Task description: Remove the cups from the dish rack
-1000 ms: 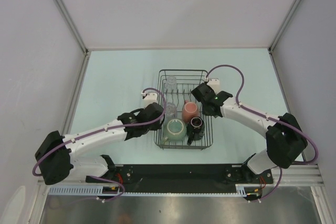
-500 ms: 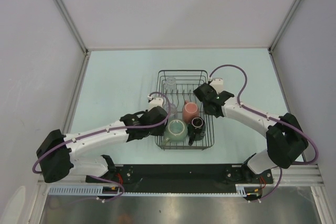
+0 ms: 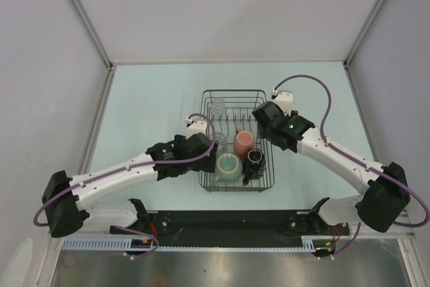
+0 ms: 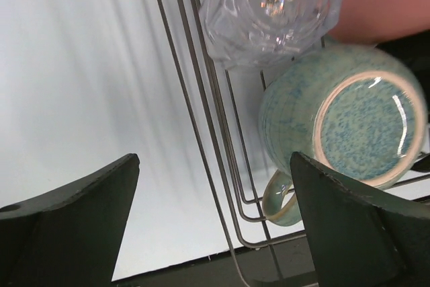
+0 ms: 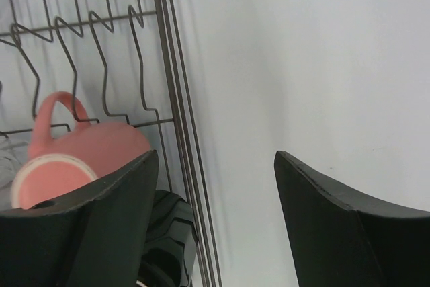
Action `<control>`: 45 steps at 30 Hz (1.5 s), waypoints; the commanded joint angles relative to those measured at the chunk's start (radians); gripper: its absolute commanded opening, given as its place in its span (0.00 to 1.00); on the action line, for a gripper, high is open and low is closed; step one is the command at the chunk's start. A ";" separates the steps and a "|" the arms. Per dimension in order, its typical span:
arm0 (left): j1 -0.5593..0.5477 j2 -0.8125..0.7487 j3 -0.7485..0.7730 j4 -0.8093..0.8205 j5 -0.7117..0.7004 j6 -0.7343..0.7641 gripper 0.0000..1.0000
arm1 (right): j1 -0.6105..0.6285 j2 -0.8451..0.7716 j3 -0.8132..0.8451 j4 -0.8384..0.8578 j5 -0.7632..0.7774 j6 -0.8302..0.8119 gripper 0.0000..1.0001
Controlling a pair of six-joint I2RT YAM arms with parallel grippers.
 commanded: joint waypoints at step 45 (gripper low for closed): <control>0.282 -0.160 0.069 -0.007 0.026 0.136 1.00 | 0.441 -0.118 -0.040 -0.093 0.107 0.187 0.88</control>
